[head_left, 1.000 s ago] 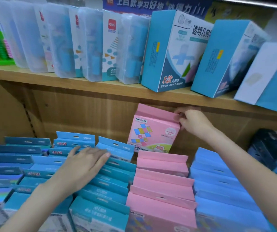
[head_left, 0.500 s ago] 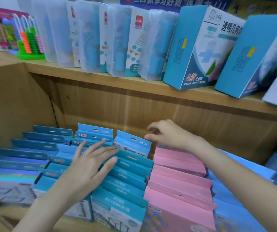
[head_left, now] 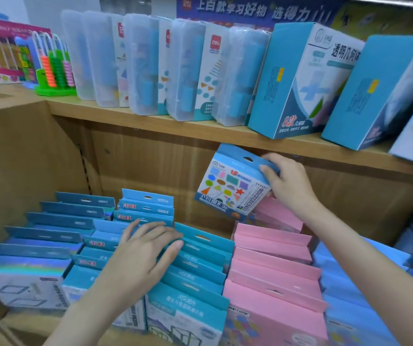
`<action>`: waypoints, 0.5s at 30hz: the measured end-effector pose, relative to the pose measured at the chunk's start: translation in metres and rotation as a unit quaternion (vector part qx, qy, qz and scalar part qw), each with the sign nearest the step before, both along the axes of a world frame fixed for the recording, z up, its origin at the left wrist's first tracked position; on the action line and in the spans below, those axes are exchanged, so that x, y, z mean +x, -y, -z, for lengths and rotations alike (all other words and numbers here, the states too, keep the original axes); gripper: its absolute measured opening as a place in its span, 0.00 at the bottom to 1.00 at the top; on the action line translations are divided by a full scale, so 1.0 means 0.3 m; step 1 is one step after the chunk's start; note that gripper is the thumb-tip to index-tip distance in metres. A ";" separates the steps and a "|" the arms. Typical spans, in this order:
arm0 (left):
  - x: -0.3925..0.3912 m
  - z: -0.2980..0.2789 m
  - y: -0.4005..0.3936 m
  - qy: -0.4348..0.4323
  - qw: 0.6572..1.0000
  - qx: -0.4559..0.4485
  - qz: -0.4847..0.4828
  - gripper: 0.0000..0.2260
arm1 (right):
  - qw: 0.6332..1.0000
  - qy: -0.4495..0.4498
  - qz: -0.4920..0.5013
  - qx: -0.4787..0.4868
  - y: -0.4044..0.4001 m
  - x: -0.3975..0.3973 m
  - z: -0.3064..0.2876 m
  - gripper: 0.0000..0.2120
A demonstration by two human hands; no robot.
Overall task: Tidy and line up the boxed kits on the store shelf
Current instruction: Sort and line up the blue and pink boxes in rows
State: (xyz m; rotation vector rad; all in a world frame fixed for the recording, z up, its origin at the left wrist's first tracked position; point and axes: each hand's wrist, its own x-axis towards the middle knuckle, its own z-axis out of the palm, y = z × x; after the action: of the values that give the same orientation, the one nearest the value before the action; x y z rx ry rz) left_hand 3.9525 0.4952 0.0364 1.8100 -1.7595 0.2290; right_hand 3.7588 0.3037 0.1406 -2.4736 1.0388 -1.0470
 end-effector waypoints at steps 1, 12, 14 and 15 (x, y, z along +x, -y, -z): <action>-0.001 -0.002 0.002 -0.008 1.000 0.001 0.000 0.29 | 1.000 0.002 -0.009 -0.007 -0.018 -0.020 -0.005 0.06; 0.054 -0.033 -0.068 -0.045 0.995 0.001 0.089 0.21 | 0.982 0.069 -0.008 -0.175 -0.122 -0.090 -0.029 0.09; 0.052 -0.019 -0.083 -0.010 0.994 0.011 0.104 0.21 | 0.983 0.076 -0.016 -0.167 -0.130 -0.076 -0.024 0.09; 0.050 -0.014 -0.088 -0.001 0.994 0.010 0.106 0.21 | 0.983 0.076 -0.021 -0.164 -0.135 -0.066 -0.018 0.09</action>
State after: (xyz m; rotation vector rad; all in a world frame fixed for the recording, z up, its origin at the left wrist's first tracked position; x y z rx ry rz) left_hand 3.9674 0.5217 0.0405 1.6194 -1.9420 0.1241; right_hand 3.7391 0.3443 0.1461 -2.5972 0.8185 -1.4700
